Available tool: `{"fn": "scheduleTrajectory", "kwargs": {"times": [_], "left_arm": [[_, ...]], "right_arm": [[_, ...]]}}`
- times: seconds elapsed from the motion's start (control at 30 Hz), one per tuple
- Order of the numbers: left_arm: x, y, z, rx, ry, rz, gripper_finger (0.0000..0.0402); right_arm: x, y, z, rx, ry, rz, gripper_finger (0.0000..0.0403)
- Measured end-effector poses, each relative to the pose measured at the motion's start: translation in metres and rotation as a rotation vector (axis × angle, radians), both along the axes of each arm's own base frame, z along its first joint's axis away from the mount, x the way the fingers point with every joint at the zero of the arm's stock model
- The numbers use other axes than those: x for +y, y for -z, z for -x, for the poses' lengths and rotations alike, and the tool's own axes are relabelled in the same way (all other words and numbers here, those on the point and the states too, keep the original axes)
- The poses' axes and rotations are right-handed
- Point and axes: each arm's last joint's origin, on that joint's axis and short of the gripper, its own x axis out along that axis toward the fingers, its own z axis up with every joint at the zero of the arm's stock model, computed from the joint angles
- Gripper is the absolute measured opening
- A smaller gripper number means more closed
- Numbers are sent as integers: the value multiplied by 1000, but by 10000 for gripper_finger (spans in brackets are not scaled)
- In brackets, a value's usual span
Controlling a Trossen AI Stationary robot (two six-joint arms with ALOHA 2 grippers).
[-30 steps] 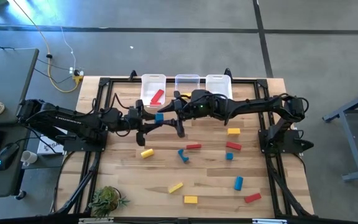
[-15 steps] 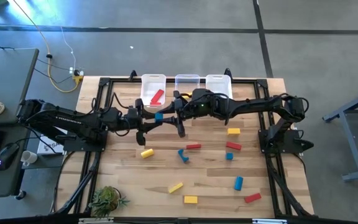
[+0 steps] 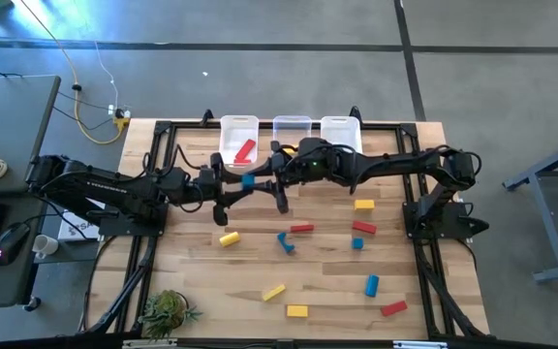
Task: Sort & place blocks by color
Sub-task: Put the blue block into the right white bin
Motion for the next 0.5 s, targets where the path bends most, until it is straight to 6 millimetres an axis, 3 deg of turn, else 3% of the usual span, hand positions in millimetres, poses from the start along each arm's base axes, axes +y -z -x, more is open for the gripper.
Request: {"fn": "scheduleTrajectory", "kwargs": {"times": [0.27,0.5], "left_arm": [[1,7,0,71,-38,10,198],[3,18,2,175,-99,52,200]], "right_arm": [[-7,10,2,98,77,22,106],[-20,29,9,307,229,51,106]]}}
